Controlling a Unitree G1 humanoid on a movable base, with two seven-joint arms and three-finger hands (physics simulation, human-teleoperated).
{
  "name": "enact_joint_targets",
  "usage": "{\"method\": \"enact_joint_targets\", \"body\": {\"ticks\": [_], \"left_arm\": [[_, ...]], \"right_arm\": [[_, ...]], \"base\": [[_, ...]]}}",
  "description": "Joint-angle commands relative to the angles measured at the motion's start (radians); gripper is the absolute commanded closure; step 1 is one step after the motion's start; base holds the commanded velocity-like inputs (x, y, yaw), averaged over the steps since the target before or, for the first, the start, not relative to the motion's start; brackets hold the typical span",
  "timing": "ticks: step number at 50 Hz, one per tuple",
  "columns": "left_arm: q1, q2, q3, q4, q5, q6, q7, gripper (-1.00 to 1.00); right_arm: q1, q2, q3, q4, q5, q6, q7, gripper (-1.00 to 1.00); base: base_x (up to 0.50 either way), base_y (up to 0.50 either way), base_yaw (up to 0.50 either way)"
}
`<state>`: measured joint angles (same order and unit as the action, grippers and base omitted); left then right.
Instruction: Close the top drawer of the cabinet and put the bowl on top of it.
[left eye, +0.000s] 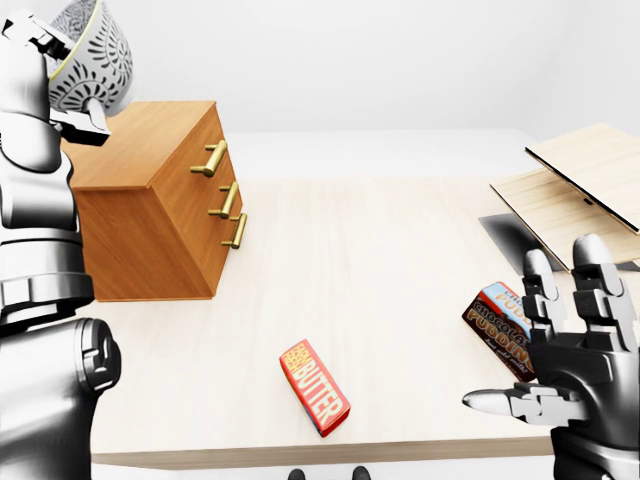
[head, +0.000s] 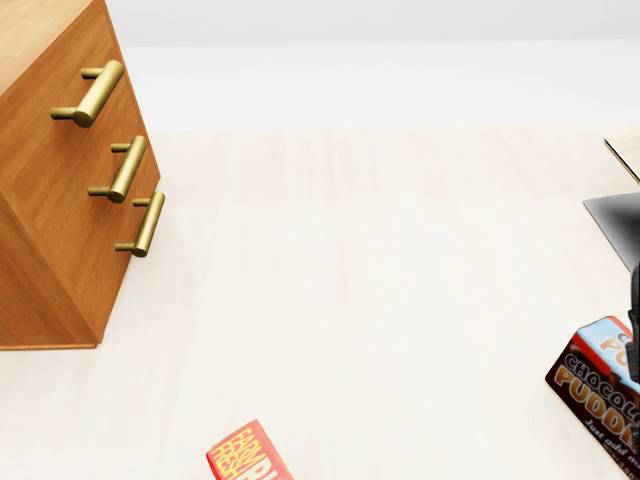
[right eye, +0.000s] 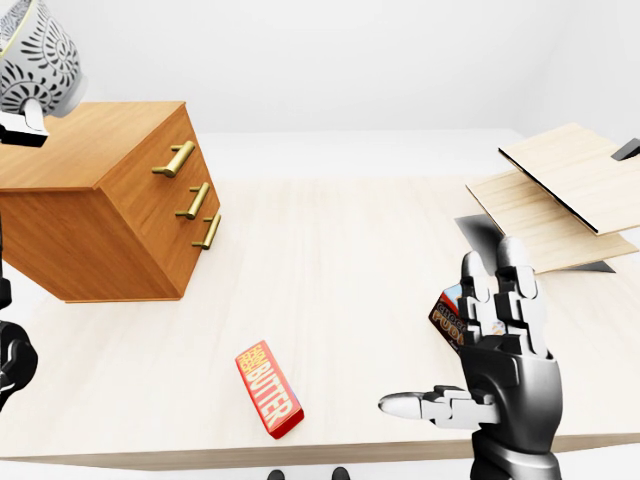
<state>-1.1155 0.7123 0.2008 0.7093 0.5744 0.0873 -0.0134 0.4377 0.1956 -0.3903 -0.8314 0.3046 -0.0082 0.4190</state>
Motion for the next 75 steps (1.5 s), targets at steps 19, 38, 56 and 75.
{"method": "enact_joint_targets", "body": {"ticks": [19, 38, 56, 75], "left_arm": [[-0.06, 0.009, -0.03, 0.321, -0.035, 0.0, 0.17, 1.0], [-0.068, -0.012, -0.049, 0.397, -0.027, 0.0, 0.198, 1.0], [-0.064, -0.014, -0.056, 0.407, -0.009, 0.0, 0.193, -1.0], [-0.066, -0.025, -0.057, 0.364, 0.007, 0.0, 0.183, -1.0]], "right_arm": [[0.003, -0.002, 0.007, 0.002, -0.005, -0.006, -0.005, -1.0], [0.003, -0.004, 0.006, 0.002, -0.002, -0.005, -0.004, -1.0], [0.007, 0.001, 0.003, -0.003, -0.001, -0.003, 0.004, -1.0], [-0.001, -0.005, 0.014, 0.0, -0.011, 0.001, -0.006, -1.0]], "base": [[0.0, 0.0, 0.0], [0.0, 0.0, 0.0], [0.0, 0.0, 0.0], [0.0, 0.0, 0.0]]}}
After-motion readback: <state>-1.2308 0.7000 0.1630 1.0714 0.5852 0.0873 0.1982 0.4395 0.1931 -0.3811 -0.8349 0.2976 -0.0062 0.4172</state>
